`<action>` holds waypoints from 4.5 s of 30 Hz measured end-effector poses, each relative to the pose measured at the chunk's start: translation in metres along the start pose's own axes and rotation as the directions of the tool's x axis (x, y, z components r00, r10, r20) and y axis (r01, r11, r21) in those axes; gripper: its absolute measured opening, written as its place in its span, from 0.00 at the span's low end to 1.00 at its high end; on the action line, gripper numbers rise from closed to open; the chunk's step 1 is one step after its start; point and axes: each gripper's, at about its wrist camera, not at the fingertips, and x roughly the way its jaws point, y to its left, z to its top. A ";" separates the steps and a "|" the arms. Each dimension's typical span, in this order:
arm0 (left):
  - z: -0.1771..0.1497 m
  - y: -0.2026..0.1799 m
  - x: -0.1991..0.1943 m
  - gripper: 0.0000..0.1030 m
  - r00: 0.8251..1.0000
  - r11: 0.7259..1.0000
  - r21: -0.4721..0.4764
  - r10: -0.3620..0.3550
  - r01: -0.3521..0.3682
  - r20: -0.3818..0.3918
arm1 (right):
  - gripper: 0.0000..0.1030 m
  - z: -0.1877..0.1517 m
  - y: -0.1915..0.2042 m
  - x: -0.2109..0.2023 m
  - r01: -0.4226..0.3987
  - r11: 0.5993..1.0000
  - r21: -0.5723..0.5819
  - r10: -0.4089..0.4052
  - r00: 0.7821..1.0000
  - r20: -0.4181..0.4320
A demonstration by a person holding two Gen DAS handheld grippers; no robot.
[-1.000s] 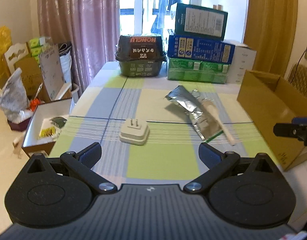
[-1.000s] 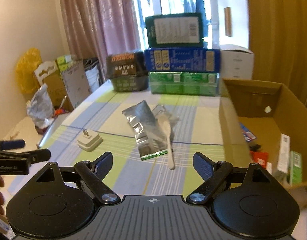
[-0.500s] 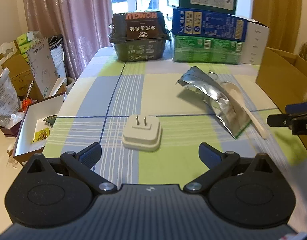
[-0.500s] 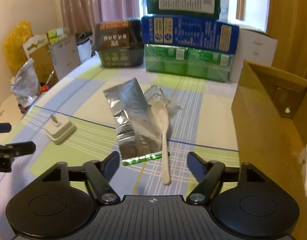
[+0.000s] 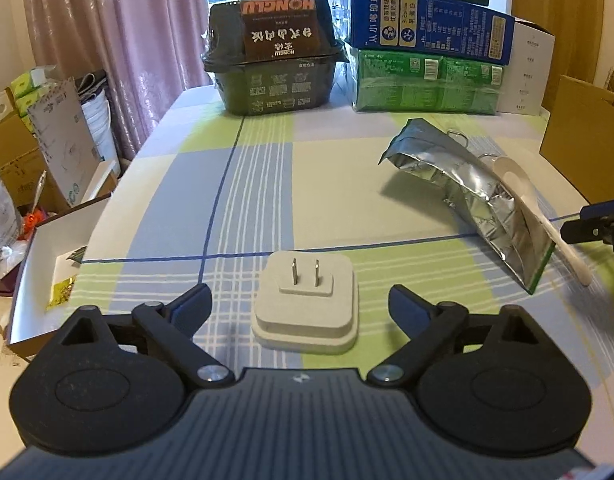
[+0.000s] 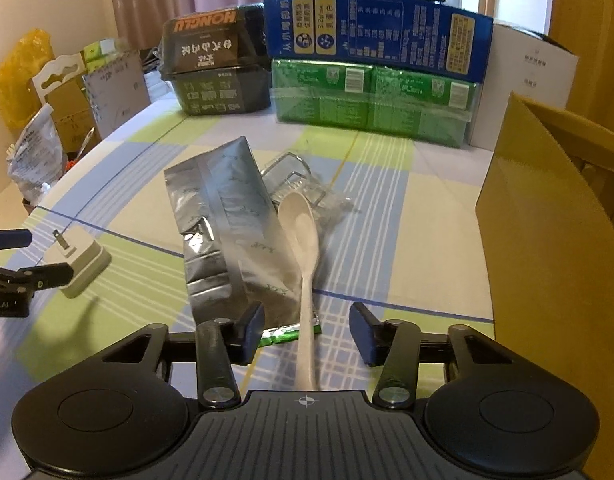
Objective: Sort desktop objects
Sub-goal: 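Grasp the beige plastic spoon with the right tool while the left grasps the white plug adapter, then lift the spoon with the right tool while the left lifts the plug adapter, then carry the spoon and plug adapter toward the cardboard box with both tools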
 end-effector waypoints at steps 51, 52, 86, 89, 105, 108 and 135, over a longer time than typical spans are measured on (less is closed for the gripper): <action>-0.040 -0.078 -0.052 0.59 0.985 0.986 0.030 -0.164 0.166 -0.058 | 0.10 -0.057 0.010 -0.049 -0.072 0.984 0.166 0.095 0.985 -0.141; -0.040 -0.078 -0.051 0.59 0.985 0.986 0.037 -0.161 0.163 -0.058 | 0.21 -0.056 0.011 -0.048 -0.055 0.988 0.142 0.074 0.989 -0.127; -0.044 -0.086 -0.034 0.66 0.989 0.985 0.097 -0.134 0.140 -0.067 | 0.29 -0.046 0.026 -0.007 0.056 0.998 0.004 -0.056 0.997 -0.061; -0.045 -0.086 -0.034 0.65 0.988 0.985 0.100 -0.134 0.141 -0.079 | 0.29 -0.045 0.025 -0.008 0.052 0.998 0.016 -0.051 0.997 -0.062; -0.037 -0.083 -0.037 0.59 0.986 0.989 -0.001 -0.147 0.147 -0.072 | 0.29 -0.044 0.027 -0.014 0.040 0.998 0.039 -0.039 0.998 -0.040; -0.036 -0.083 -0.038 0.59 0.986 0.989 -0.010 -0.149 0.149 -0.077 | 0.29 -0.042 0.025 -0.019 0.028 0.998 0.060 -0.026 0.999 -0.025; -0.024 -0.091 -0.056 0.59 0.981 0.981 -0.034 -0.192 0.190 -0.035 | 0.28 -0.035 0.018 -0.059 -0.014 0.992 0.125 0.006 0.997 0.071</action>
